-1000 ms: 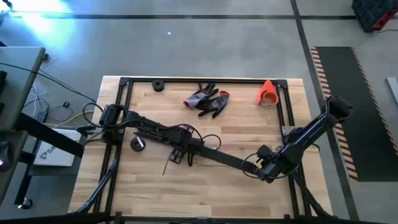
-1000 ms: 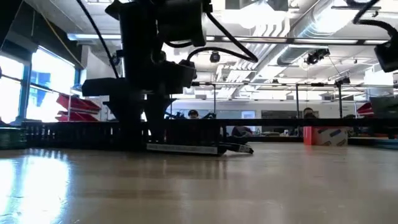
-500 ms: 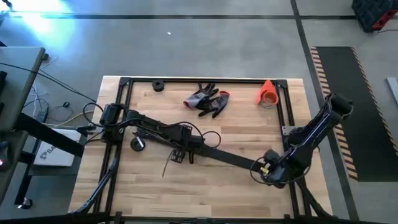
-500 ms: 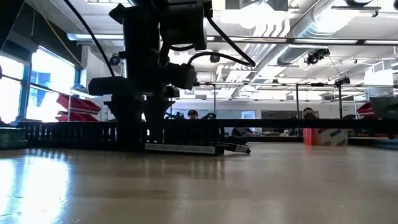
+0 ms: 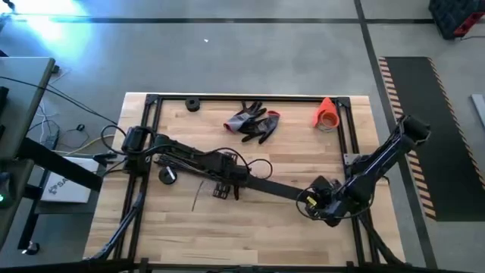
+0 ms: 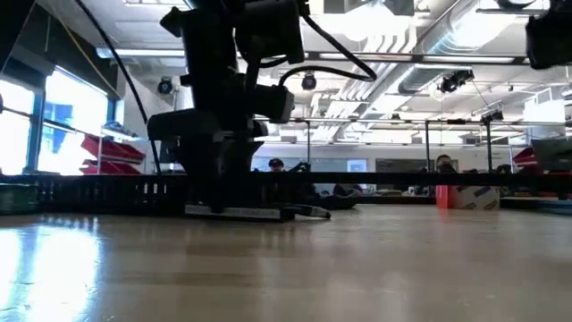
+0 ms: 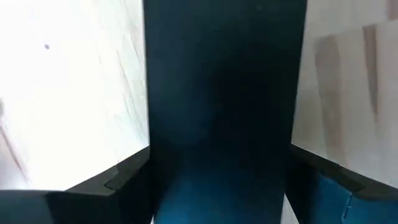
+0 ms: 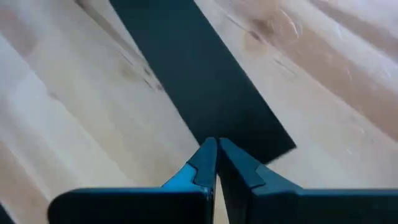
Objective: Ziptie cables
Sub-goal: Close the black cable duct
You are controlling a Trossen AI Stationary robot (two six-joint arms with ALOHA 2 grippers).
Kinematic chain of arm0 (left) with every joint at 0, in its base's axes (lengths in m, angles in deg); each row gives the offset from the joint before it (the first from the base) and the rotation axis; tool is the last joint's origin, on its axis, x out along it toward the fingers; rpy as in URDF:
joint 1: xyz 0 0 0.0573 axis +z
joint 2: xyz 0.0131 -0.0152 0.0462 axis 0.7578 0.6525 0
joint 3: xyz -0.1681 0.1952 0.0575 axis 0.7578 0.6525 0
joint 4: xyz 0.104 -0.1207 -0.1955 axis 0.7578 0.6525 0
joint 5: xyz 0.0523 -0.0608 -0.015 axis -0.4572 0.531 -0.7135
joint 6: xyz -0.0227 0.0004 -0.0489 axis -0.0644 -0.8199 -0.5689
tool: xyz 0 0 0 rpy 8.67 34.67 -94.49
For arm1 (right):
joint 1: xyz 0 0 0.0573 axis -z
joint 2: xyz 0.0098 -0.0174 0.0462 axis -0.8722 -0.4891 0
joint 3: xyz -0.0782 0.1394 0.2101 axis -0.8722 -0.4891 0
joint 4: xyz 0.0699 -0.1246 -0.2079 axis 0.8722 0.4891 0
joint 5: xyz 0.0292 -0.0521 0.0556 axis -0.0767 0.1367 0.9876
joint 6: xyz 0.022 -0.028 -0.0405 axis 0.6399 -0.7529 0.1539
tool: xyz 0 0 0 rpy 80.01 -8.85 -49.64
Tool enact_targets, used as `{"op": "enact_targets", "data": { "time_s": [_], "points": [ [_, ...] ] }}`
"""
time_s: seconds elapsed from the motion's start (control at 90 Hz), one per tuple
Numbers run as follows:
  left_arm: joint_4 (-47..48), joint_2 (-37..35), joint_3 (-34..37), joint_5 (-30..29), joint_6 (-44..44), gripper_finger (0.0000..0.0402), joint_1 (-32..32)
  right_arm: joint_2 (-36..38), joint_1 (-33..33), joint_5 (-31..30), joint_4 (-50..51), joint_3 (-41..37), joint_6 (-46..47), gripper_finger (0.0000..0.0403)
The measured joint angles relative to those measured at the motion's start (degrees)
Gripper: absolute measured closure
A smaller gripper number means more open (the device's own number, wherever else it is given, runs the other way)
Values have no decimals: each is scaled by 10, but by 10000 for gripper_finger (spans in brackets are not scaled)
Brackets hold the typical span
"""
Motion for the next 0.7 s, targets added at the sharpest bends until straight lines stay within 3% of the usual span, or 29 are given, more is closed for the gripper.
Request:
{"op": "enact_targets", "data": {
  "time_s": [0.267,0.422,0.7],
  "points": [
    [147,-1,-36,-11,0,126,5,0,0,15,5,2,-12,403],
    [130,-1,-1,-11,5,126,12,0,0,26,13,2,-12,403],
    [78,-1,16,-22,5,166,6,0,-16,134,90,2,59,403]
  ]
}}
